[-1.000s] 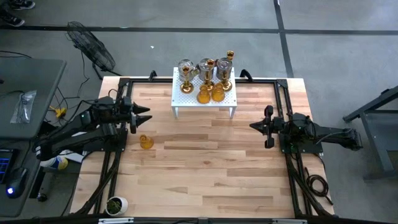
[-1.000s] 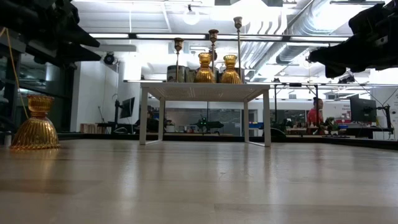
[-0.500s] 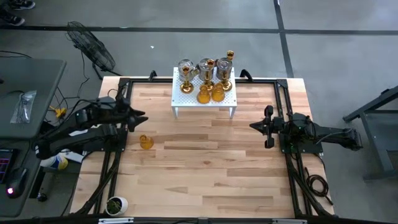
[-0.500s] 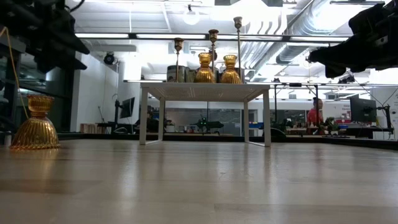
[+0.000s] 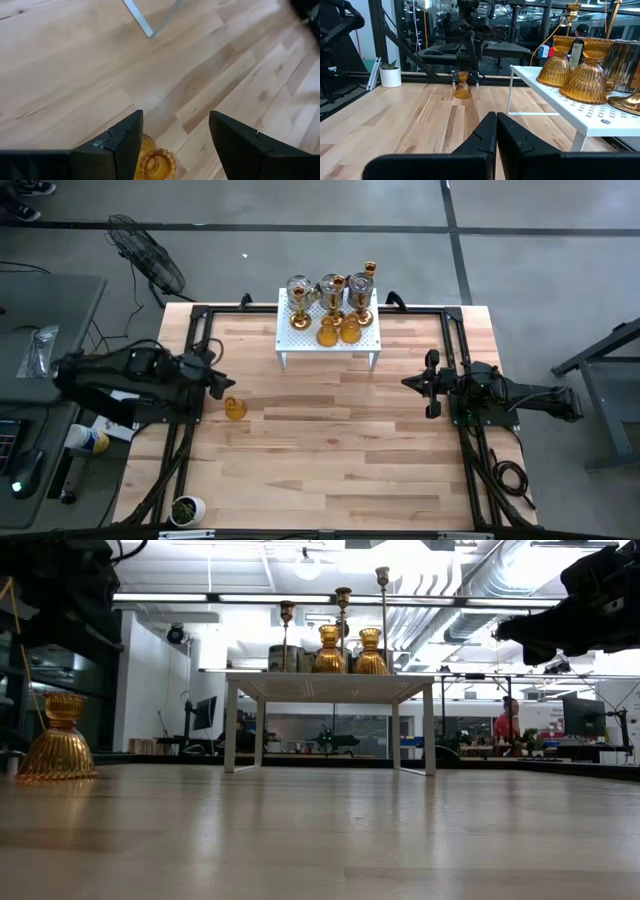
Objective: Pick & Place candle stick holders
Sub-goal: Put the yellow candle holder aligned with the other yellow candle holders on the shelf
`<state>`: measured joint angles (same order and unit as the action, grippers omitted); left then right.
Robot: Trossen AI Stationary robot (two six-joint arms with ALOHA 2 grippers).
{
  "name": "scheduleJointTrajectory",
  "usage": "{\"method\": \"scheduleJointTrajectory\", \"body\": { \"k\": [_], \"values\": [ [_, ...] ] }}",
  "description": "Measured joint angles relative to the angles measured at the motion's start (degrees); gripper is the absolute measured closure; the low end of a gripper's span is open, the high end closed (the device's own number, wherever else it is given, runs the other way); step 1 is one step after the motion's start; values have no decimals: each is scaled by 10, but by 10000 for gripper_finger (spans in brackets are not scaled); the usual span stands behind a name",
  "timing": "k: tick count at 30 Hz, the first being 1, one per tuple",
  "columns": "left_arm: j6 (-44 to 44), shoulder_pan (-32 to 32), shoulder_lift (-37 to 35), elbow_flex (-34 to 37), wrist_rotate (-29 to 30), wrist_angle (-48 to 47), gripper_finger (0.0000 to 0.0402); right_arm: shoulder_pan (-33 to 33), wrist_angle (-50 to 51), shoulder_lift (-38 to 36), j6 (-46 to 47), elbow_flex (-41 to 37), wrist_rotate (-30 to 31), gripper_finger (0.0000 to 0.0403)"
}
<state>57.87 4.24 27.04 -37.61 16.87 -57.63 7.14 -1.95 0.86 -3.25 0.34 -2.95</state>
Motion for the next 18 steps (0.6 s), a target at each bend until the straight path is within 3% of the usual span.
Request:
{"method": "scheduleJointTrajectory", "body": {
  "k": [5, 18],
  "values": [
    [63, 93, 43, -13, 49, -17, 178, 0, 0, 0, 0, 0, 0, 399],
    [241, 314, 120, -13, 108, -65, 178, 0, 0, 0, 0, 0, 0, 399]
  ]
}}
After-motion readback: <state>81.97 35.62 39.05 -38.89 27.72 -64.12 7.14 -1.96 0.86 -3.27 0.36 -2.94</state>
